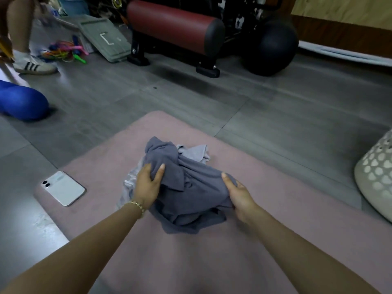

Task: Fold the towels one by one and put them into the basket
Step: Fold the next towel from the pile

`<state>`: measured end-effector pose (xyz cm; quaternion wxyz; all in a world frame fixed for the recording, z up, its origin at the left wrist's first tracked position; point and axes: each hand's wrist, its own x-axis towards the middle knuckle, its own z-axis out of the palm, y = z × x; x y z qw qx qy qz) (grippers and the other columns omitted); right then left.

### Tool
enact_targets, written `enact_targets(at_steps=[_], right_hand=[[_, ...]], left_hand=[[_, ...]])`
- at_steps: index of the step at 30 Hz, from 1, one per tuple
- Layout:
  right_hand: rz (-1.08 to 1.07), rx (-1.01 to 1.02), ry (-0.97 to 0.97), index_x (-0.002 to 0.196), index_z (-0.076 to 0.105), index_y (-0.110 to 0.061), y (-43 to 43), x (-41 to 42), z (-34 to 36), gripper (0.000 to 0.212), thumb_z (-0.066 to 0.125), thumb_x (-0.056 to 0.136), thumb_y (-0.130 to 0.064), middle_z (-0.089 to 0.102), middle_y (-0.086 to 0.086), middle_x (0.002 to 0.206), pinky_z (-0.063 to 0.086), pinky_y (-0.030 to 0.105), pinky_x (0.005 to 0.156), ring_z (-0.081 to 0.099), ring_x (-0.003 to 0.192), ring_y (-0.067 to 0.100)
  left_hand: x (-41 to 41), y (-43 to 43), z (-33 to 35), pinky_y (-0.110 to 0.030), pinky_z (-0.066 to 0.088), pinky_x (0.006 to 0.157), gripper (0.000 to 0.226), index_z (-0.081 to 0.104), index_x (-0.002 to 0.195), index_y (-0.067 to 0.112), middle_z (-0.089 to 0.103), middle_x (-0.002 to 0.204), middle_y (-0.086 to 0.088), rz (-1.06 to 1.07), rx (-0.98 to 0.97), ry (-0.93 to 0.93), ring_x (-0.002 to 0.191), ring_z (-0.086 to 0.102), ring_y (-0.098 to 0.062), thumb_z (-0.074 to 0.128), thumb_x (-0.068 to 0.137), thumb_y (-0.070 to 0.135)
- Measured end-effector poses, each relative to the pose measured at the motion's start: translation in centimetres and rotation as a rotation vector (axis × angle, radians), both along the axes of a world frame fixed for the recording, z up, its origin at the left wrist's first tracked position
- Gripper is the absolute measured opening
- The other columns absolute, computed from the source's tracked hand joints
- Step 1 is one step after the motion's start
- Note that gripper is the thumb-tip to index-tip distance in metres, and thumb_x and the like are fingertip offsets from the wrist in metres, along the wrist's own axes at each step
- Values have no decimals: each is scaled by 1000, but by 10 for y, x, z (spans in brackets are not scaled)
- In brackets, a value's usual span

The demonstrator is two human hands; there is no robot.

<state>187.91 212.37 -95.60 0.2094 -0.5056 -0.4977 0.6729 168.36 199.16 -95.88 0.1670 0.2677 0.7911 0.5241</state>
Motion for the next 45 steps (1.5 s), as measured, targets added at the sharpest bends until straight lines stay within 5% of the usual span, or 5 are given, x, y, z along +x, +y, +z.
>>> enact_targets(at_steps=[20, 28, 32, 39, 45], right_hand=[[-163, 107, -659, 112, 63, -1, -16, 493, 55, 58, 39, 94, -52, 63, 9, 111, 42, 29, 90, 58, 95, 20], [-171, -516, 28, 112, 68, -4, -48, 505, 4, 72, 40, 88, -65, 67, 18, 113, 51, 33, 87, 62, 105, 29], [-140, -427, -41, 111, 64, -15, -42, 508, 3, 39, 49, 92, -45, 66, 3, 114, 51, 19, 79, 62, 103, 13], [52, -352, -161, 122, 62, -11, -40, 524, -6, 60, 78, 73, -41, 70, 4, 114, 47, 34, 101, 65, 107, 18], [-54, -387, -38, 122, 61, -9, -44, 541, -1, 51, 60, 86, -46, 68, 7, 118, 48, 30, 98, 64, 111, 19]], left_hand=[[459, 84, 66, -2, 42, 68, 5, 56, 93, 23, 58, 86, 19, -1119, -26, -393, 77, 60, 13, 52, 96, 25], [524, 54, 20, -25, 52, 75, 39, 59, 75, 26, 64, 79, 4, -1557, -481, -396, 76, 63, -10, 47, 87, 61], [505, 90, 13, -40, 54, 67, 34, 51, 69, 20, 60, 62, 4, -1264, -272, -151, 54, 56, -9, 42, 99, 33], [428, 153, -58, -36, 30, 110, 71, 36, 139, 6, 44, 141, -15, -870, -701, 220, 130, 40, -34, 43, 91, 58], [416, 168, -65, -31, 43, 70, 36, 53, 66, 13, 52, 67, -4, -941, -584, -26, 68, 46, -18, 61, 89, 40]])
